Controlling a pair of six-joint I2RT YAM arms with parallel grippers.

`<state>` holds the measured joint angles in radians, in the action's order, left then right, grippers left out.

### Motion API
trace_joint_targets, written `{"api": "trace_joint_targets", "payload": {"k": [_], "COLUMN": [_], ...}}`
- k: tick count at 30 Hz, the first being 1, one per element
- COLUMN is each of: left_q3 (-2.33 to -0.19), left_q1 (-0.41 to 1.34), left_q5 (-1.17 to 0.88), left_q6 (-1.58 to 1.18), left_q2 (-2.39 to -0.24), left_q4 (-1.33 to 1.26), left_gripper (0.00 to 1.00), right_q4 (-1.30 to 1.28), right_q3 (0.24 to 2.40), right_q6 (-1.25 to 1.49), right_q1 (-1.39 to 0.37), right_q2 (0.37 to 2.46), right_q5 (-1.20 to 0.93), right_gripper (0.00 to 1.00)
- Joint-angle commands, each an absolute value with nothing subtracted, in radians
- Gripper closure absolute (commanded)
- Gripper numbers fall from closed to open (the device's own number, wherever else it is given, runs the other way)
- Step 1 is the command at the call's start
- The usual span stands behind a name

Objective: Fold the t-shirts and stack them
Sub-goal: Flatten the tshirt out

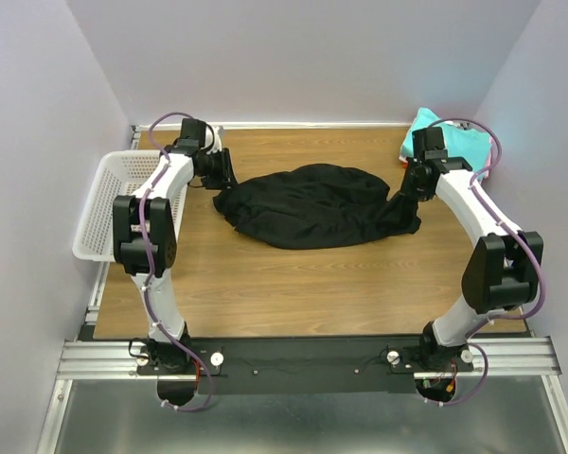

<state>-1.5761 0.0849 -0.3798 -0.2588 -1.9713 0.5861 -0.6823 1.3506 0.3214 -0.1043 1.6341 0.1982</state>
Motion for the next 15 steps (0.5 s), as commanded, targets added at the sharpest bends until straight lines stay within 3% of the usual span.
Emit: {"api": "trace_joint_targets", "payload": {"k": [1,10,15], "left_q3": [-1.572,-1.338,-1.37], "left_q1": [0.133,0.287,0.295], "left_q5": [-0.345,-0.256,-0.164], "left_q6": [-0.275,-0.373,-0.357], "left_q2": [-1.884,-1.816,-1.841], "left_q4": [0.496,0.474,0.506], "left_gripper": [0.52,0.51,0.47], "right_q4": [-0.678,-0.673,-0.672], "right_q3": [1.367,1.39,1.393], "right_q6": [0.327,0.328,0.328], "right_q1": [-0.098,-0.1,-0.1], "right_q2": [1.634,1.674,1.687], "right_q5": [0.143,0.106,0.094], "right_gripper": [1.0,0.99,1.0]}}
